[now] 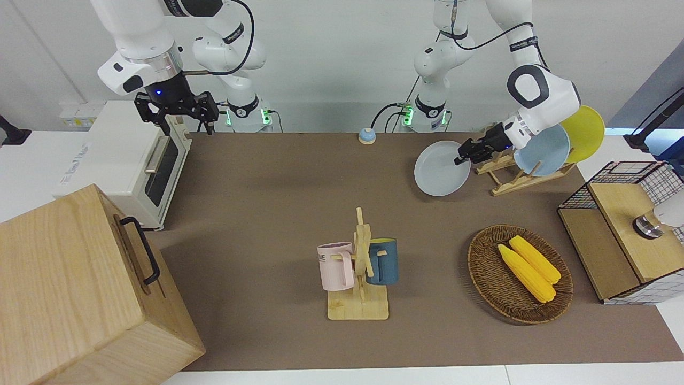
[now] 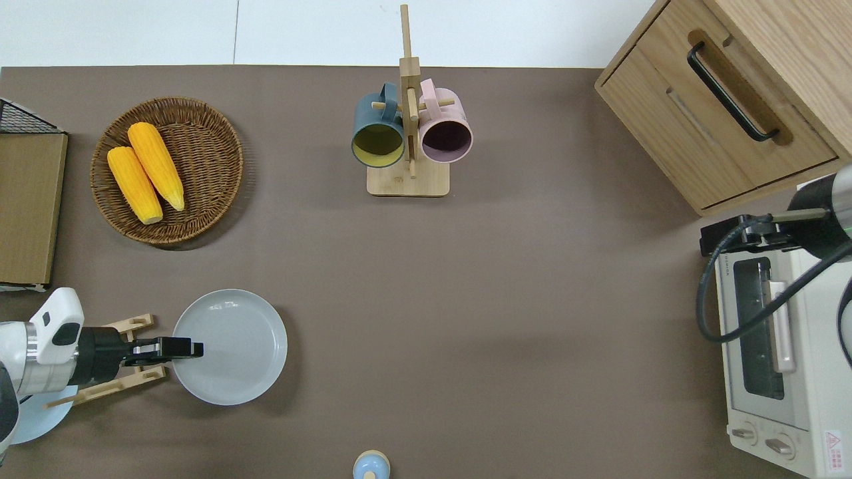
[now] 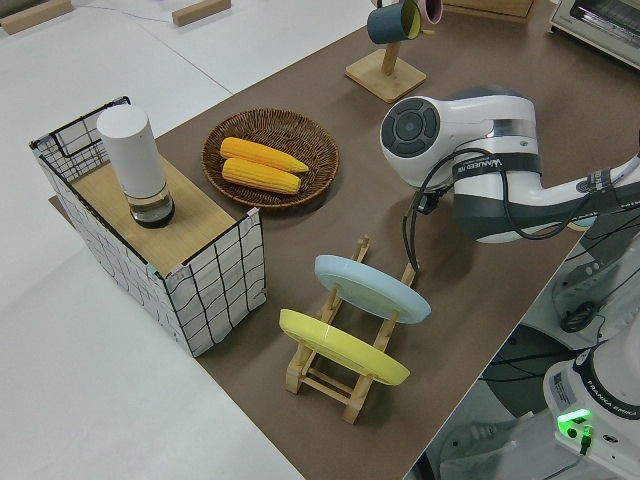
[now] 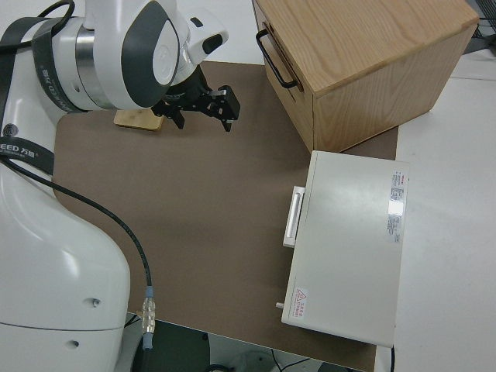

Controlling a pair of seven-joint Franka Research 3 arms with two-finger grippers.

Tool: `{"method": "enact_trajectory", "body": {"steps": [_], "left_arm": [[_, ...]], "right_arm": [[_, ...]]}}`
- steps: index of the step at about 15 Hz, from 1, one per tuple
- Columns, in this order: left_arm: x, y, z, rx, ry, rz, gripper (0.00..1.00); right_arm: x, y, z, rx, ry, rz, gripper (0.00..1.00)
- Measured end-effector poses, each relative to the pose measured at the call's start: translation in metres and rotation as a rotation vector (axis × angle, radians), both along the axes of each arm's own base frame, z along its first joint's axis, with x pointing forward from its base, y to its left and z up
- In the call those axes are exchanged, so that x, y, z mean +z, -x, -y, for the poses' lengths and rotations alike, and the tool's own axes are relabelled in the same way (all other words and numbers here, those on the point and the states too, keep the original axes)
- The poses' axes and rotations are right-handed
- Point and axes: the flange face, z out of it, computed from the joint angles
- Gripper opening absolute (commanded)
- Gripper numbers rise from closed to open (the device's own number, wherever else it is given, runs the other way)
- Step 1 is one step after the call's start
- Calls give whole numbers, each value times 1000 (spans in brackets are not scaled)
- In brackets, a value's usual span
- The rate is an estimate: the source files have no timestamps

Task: Pick gray plate from low plate rack and place it on table with left arm
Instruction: 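Lower the gray plate flat onto the table and release it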

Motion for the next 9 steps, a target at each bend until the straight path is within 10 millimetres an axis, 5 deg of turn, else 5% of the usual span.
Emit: {"method": "enact_trajectory", "body": {"steps": [9], "left_arm": [[-20, 5, 23, -9, -24, 3, 0]], "right_arm": [[0, 0, 0, 0, 0, 0, 983]]}}
